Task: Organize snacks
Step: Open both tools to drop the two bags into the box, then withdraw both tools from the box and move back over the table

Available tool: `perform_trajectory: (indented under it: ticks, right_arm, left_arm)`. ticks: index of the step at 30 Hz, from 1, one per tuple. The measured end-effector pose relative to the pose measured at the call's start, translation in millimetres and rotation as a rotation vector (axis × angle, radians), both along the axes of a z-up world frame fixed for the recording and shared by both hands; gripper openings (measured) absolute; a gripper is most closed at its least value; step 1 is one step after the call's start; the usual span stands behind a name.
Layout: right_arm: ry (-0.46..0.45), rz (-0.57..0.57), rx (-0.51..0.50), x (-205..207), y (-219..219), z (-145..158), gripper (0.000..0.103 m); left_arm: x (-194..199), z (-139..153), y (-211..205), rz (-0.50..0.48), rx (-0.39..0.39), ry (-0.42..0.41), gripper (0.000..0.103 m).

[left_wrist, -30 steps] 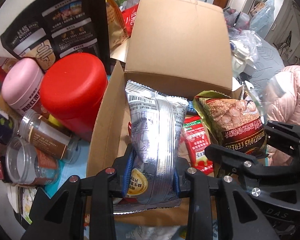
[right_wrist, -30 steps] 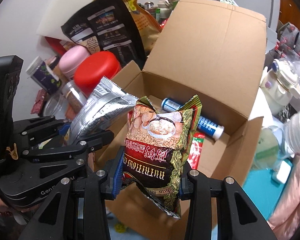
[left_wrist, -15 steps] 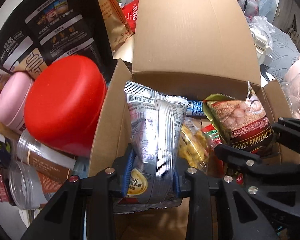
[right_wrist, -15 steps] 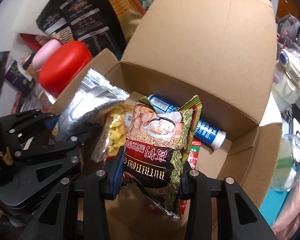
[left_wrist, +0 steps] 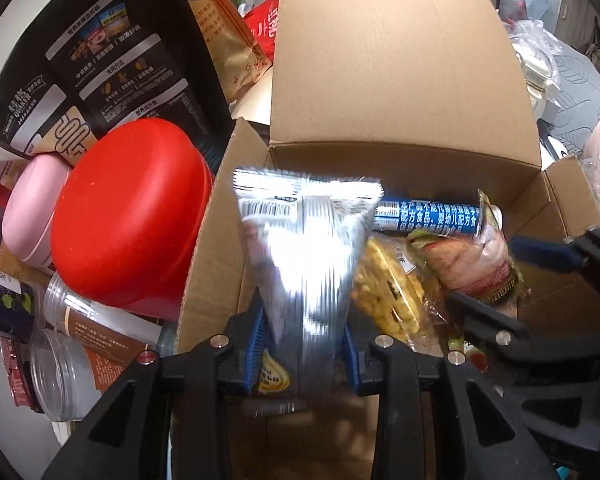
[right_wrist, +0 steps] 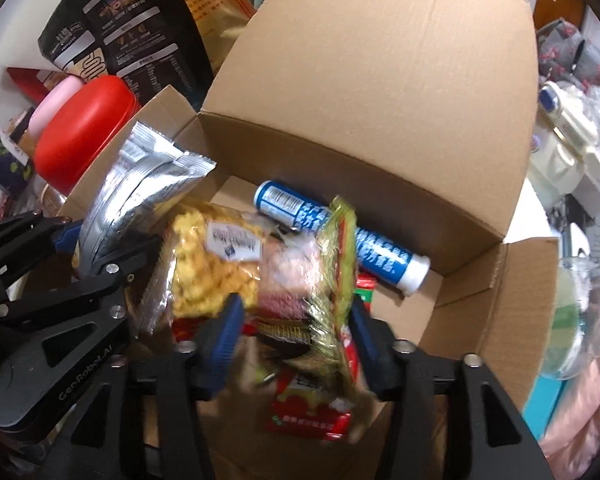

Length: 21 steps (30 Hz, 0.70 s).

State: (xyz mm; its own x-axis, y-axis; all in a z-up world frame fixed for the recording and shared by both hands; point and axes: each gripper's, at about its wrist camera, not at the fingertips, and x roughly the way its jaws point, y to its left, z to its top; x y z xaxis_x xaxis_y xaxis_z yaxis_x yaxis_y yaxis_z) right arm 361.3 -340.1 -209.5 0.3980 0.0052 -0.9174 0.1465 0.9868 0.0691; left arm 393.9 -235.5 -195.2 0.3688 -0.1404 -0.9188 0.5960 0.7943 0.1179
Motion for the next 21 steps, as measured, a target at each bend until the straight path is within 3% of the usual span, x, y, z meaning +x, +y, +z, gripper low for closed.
perform_trajectory:
  ticks: [3, 6, 12, 21]
  right_arm:
    - [-0.021, -0.002, -0.024, -5, -2, 7, 0.078]
    - [-0.024, 0.003, -0.05, -9, -4, 12, 0.082]
    - [-0.03, -0.01, -0.058, -21, -2, 25, 0.082]
    - [-0.079, 0.0, -0.073, -46, 6, 62, 0.082]
  left_arm:
    - [1, 2, 2, 0.022, 0.014, -0.003, 0.035]
    - [-3, 8, 6, 0.042, 0.012, -0.007, 0.044]
    - [-12, 26, 17, 0.058, -0.01, -0.001, 0.059]
    - [-34, 79, 32, 0.074, -0.066, -0.062, 0.067]
